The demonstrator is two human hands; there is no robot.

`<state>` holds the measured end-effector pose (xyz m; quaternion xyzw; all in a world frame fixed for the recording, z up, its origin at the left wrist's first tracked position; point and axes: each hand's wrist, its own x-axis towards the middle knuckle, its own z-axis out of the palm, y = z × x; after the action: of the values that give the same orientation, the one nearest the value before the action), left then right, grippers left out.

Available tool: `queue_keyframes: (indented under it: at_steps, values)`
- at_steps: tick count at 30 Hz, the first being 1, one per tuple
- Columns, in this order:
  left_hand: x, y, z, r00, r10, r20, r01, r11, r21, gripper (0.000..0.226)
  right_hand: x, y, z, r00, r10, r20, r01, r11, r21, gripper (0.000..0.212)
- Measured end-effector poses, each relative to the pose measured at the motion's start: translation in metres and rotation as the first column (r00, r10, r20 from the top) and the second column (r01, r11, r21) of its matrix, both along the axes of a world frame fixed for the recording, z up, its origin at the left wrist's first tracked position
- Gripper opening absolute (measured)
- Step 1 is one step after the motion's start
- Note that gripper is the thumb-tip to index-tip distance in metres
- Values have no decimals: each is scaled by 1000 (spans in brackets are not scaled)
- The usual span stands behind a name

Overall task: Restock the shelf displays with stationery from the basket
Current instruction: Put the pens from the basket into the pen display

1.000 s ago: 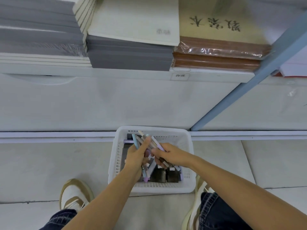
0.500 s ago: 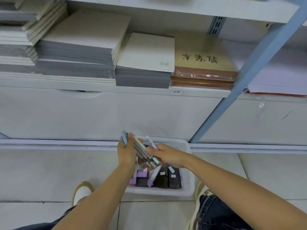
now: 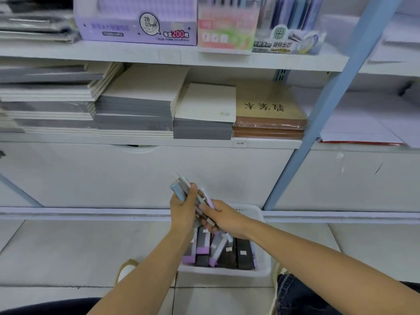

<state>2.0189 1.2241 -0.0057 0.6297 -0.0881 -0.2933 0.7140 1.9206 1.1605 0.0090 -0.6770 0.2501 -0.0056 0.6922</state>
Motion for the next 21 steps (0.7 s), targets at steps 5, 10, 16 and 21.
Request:
queue_keyframes:
  at_steps: [5,10,16,21]
  values:
    - [4,4,17,999,-14,29,15,1000,-8,29,-2,-7,21,996,90,5,-90,990,112,41]
    - [3,1,42,992,-3,124,14,996,-89,27,-8,-22,46,992,110,-54,-110,994,6,44]
    - [9,-8,81,982,75,173,-46,985,-165,20,-12,-31,78,997,-36,75,37,999,-20,36]
    - [16,-11,118,980,138,145,-91,953,-289,22,-9,-40,97,931,-314,186,318,948,8,35]
